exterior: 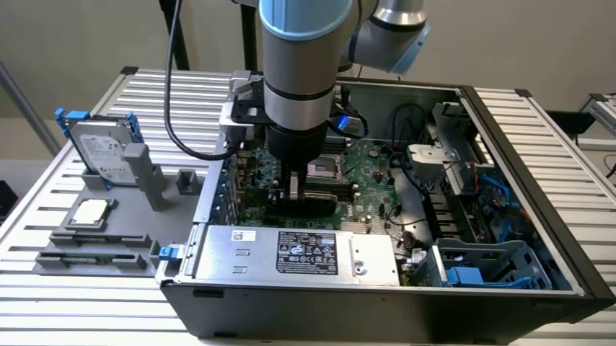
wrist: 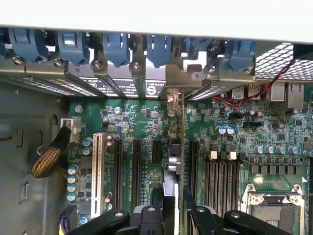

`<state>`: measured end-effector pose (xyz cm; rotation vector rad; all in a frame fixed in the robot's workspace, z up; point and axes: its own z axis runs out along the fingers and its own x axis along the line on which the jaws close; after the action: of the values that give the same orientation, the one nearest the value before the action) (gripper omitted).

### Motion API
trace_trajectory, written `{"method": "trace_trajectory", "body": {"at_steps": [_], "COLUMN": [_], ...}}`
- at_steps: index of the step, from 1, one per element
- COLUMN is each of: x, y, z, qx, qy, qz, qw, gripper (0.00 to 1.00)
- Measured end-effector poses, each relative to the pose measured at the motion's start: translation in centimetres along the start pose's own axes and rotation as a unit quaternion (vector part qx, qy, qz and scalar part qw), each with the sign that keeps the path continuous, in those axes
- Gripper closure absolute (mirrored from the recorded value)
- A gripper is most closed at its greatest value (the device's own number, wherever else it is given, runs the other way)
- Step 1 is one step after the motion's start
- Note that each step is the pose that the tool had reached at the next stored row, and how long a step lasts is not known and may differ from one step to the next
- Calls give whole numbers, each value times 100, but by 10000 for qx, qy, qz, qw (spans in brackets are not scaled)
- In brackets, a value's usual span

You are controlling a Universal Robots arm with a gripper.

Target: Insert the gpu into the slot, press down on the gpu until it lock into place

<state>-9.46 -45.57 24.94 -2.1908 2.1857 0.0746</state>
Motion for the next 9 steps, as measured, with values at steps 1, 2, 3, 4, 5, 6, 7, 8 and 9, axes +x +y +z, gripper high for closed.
{"method": "trace_trajectory", "body": {"at_steps": [1,2,3,4,5,6,7,8,9], "x": [1,1,1,1,1,2,1,2,2], "y": [0,0,0,0,0,0,0,0,0], "z": [0,2,3,5,7,10,12,14,15], "qx": [-1,-1,-1,-1,-1,0,1,1,1], "qy": [2,3,3,3,3,2,2,2,2], "qz": [-1,-2,-4,-4,-5,-6,-7,-9,-9], "qw": [10000,10000,10000,10000,10000,10000,10000,10000,10000], "gripper": [74,74,74,74,74,74,74,74,74]}}
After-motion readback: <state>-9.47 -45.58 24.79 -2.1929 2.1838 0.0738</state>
